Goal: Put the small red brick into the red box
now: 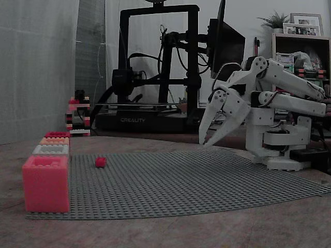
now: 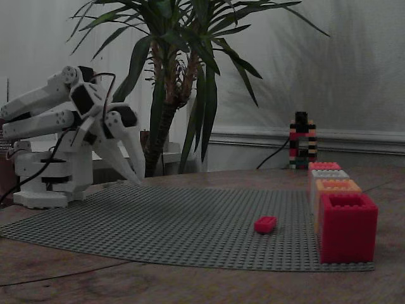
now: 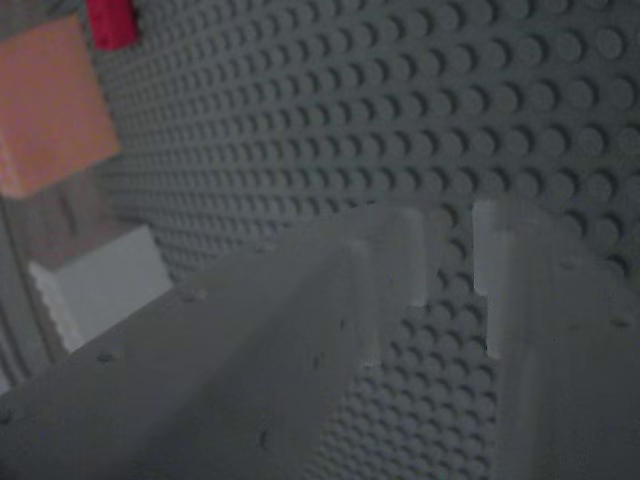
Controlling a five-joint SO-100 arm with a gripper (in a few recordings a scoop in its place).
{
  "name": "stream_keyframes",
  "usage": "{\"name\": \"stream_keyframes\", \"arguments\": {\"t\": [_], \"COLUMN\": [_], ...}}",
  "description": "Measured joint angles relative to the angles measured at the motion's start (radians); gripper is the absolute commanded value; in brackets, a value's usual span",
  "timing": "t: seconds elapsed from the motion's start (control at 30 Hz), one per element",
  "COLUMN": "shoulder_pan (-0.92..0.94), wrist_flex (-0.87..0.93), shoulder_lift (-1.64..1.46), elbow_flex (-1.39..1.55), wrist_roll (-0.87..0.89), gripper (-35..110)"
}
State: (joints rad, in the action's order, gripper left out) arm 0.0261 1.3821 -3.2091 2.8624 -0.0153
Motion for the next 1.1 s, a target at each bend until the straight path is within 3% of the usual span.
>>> {"name": "stream_keyframes", "arguments": {"t": [0.97,1.1], "shoulder_pan": [0.000,0.020], "wrist_flex": [0.000,-0.052], "shoulder_lift": [0.002,0.146], "elbow_flex": [0.000,-0.049], "wrist_roll": [0.000,0.020], "gripper": [0,0]}}
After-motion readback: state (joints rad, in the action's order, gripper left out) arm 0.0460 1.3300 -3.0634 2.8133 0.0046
